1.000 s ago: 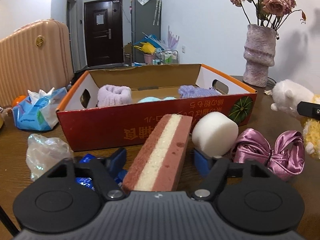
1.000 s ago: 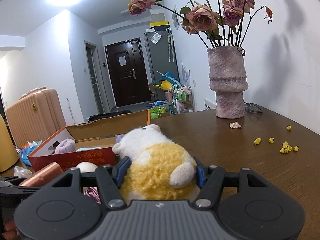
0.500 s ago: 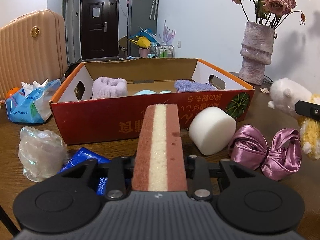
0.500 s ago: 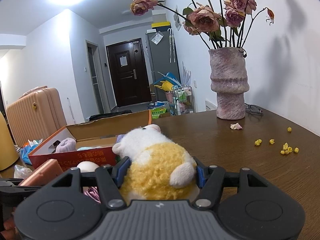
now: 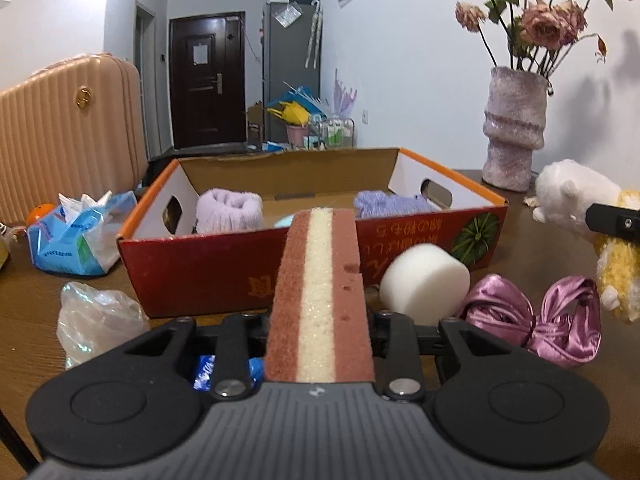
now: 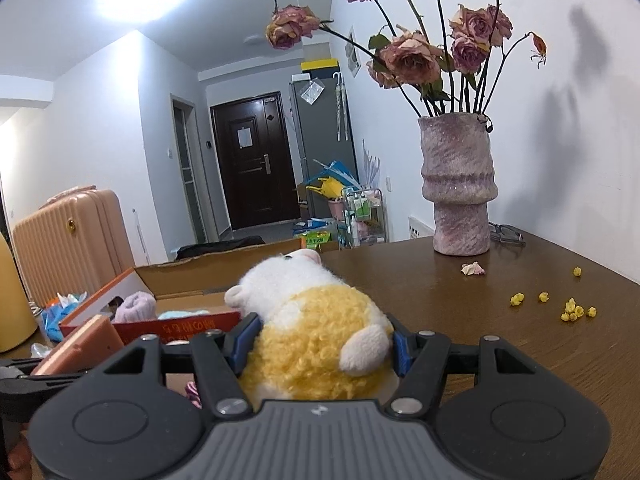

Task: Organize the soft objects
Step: 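Lift the sponge block with the left gripper toward the box while the right gripper holds the plush, then carry the sponge block and yellow-and-white plush over the cardboard box with both grippers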

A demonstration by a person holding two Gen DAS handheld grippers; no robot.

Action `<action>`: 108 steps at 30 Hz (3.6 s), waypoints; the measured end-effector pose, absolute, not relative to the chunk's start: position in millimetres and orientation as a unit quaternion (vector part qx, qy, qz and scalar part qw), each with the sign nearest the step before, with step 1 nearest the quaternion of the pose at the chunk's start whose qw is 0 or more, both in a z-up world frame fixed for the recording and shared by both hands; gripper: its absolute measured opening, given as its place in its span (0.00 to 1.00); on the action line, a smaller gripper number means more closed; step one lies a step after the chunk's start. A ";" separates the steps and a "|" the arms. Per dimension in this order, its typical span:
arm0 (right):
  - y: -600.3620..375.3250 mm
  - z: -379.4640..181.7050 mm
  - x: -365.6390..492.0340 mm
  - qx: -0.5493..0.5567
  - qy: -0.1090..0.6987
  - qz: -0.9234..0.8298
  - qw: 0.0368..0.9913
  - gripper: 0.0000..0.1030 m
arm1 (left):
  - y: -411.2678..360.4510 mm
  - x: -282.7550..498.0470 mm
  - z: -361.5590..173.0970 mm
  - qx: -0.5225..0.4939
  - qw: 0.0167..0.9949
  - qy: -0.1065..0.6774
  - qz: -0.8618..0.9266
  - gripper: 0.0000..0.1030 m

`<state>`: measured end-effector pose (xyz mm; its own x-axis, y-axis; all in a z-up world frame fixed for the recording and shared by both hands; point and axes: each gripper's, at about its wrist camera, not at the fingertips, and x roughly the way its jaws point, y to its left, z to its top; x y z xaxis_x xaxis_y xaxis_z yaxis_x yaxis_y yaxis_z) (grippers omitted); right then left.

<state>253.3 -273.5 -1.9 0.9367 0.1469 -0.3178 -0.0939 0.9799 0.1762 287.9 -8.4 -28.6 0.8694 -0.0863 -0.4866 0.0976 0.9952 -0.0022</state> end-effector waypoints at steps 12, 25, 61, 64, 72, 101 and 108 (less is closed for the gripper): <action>-254.0 8.2 245.7 0.088 0.138 0.056 0.985 0.61 | -7.1 280.4 -15.1 -0.006 0.976 0.216 -0.016 0.31; -235.1 15.9 241.6 0.108 0.118 0.051 0.986 0.61 | 2.4 272.4 -1.6 -0.038 0.981 0.191 0.021 0.31; -190.7 28.4 301.1 0.087 0.097 0.058 0.990 0.61 | 33.4 305.2 34.3 -0.109 0.982 0.133 0.080 0.31; -185.6 29.6 308.3 0.089 0.095 0.063 0.990 0.61 | 35.3 311.4 35.0 -0.111 0.982 0.131 0.081 0.31; -176.0 31.7 325.5 0.089 0.090 0.068 0.990 0.61 | 40.3 325.3 35.7 -0.113 0.982 0.129 0.083 0.31; -160.8 24.6 376.9 0.079 0.099 0.074 0.989 0.61 | 43.9 379.3 37.0 -0.107 0.983 0.126 0.085 0.31; -159.0 22.6 390.5 0.077 0.117 0.080 0.987 0.61 | 39.8 389.2 32.9 -0.093 0.983 0.131 0.084 0.31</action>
